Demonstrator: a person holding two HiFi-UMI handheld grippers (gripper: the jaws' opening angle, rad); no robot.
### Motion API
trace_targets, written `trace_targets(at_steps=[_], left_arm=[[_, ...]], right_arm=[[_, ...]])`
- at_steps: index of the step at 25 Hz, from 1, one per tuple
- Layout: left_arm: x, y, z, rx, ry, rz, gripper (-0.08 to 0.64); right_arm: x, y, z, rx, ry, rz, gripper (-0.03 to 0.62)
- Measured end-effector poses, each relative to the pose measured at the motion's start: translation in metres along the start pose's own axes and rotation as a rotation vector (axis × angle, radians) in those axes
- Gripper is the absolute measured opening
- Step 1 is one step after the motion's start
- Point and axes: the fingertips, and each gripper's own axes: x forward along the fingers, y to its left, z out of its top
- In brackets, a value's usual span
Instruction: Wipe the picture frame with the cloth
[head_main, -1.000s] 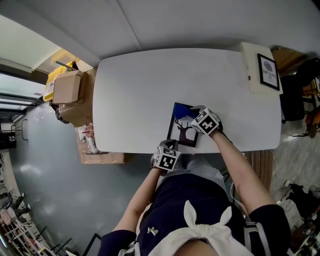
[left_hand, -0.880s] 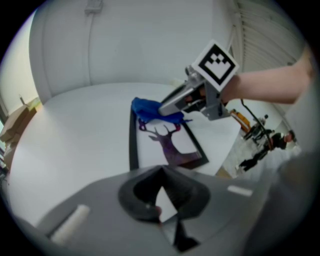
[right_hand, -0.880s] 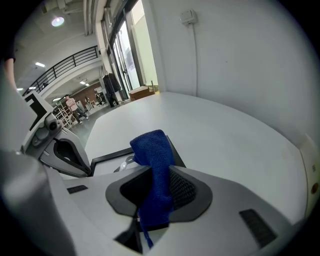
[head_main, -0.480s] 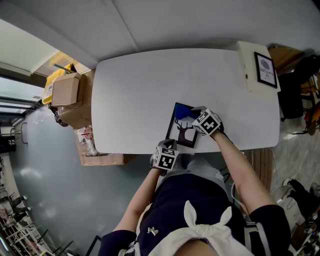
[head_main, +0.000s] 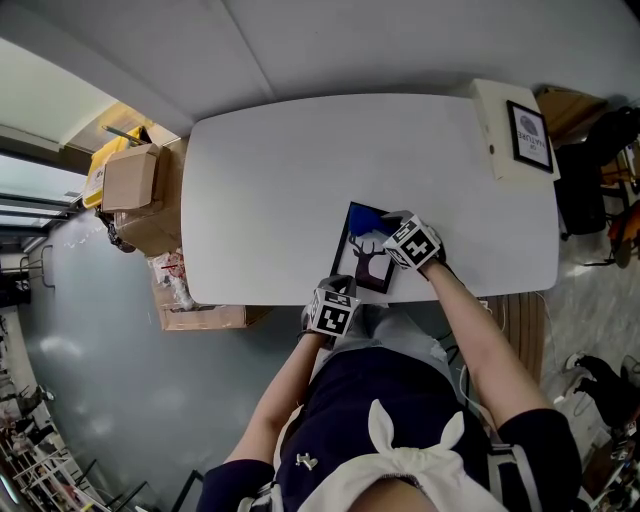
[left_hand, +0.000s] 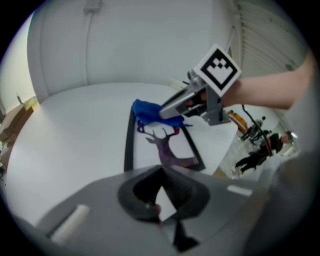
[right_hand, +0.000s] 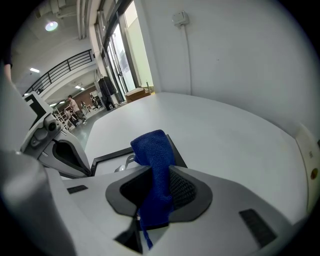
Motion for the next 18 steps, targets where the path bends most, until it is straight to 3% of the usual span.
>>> trace_targets(at_steps=[8, 18], left_arm=[[0.016, -0.04, 0.005, 0.126, 0.044, -0.082, 0.003], [0.019, -0.039, 0.004, 0.105, 0.067, -0.05, 0.003]], right_arm=[[0.001, 0.001, 0.001, -0.001, 0.004, -0.006, 0.098], [-0.003, 0.003, -0.001, -0.034, 0.023, -0.001, 0.098]])
